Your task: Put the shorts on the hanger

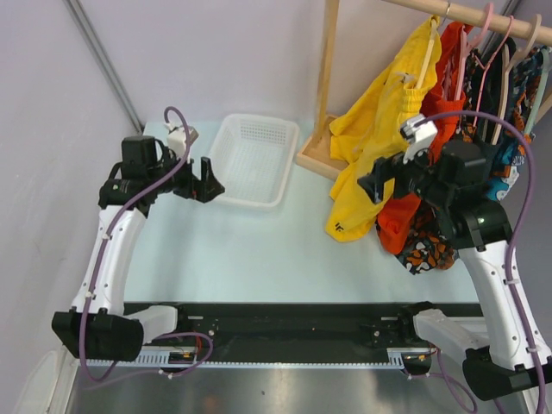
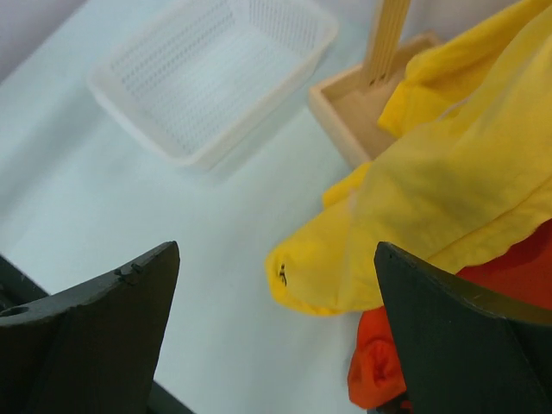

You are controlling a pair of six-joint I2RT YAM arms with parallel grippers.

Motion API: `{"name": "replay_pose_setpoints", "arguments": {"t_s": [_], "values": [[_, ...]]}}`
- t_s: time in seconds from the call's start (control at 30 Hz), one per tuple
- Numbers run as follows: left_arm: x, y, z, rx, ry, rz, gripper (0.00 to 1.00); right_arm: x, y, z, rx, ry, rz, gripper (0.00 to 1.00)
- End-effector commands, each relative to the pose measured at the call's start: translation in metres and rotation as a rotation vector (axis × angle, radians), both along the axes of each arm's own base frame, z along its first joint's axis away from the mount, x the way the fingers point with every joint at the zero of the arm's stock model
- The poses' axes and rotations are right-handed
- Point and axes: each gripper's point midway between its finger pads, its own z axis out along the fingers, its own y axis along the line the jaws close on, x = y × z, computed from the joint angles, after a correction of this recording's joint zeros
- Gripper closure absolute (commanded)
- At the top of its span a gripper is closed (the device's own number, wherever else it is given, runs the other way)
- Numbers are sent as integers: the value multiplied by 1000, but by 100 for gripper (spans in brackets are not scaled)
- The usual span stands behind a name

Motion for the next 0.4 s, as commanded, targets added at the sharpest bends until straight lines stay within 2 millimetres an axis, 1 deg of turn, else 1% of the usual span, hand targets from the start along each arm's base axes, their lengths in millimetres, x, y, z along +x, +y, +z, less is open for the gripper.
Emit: {"name": "replay_pose_setpoints", "arguments": {"t_s": [0.0, 0.07, 0.1, 0.17, 0.2, 0.3, 0.37], "values": [[-22, 25, -32, 134, 20, 60, 0, -24, 5, -30, -51, 27, 97, 0], [-28, 34, -36, 178, -5, 84, 0, -28, 1, -42, -68, 43, 90, 0], [-32, 37, -45, 192, 6, 93, 0, -29, 0, -52, -84, 59, 92, 0], [-38, 43, -46, 222, -24, 112, 0, -32, -3, -57, -94, 56, 86, 0], [-41, 45, -52, 231, -14, 116, 0, -33, -3, -64, -102, 68, 87, 0], [-48, 47, -53, 250, -31, 113, 0, -38, -6, -65, -96, 63, 78, 0], [-51, 51, -47, 267, -66, 127, 0, -41, -8, -64, -88, 52, 73, 0]]}}
